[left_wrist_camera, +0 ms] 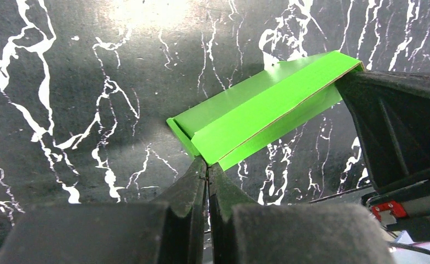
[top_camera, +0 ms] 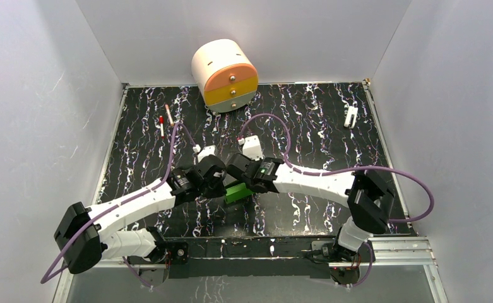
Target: Fold the paper box
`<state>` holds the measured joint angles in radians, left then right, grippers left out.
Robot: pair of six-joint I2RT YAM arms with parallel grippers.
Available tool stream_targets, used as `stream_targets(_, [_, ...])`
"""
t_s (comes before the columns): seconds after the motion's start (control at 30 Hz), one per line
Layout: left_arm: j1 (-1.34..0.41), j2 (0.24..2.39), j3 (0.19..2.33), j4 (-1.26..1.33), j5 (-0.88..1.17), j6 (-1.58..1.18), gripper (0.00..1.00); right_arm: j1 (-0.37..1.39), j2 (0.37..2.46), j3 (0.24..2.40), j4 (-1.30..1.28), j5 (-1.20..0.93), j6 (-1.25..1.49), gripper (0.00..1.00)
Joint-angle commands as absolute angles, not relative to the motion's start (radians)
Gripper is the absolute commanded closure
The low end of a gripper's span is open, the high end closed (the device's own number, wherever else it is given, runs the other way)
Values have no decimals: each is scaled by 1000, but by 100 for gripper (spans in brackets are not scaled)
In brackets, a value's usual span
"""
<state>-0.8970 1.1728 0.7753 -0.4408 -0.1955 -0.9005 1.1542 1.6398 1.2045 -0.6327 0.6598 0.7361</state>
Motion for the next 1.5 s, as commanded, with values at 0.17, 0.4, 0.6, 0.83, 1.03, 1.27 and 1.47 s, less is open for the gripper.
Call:
stream_targets(0.17, [-975, 1208, 697, -454, -207, -950, 100, 1161, 1583, 1101, -485, 604, 714, 100])
stream_targets(0.4, [-974, 1194, 713, -462, -320, -917, 100, 1161, 1472, 988, -334, 600, 660, 98])
stream_targets(0.6, [-974, 1211, 723, -451, -378, -890, 100, 1160, 1400, 917, -276, 614, 629, 98])
stream_targets(0.83, [-974, 1221, 689, -457, -409, -892, 100, 1138, 1309, 890, -276, 549, 586, 100])
stream_targets(1.03, [-974, 1232, 681, -465, -431, -907, 100, 1105, 1271, 901, -318, 455, 586, 100])
stream_targets(1.27, [-974, 1256, 678, -458, -434, -923, 100, 1056, 1295, 948, -386, 337, 679, 100])
stream_targets(1.47, [-975, 1240, 657, -457, -446, -942, 100, 1034, 1333, 972, -466, 363, 726, 100])
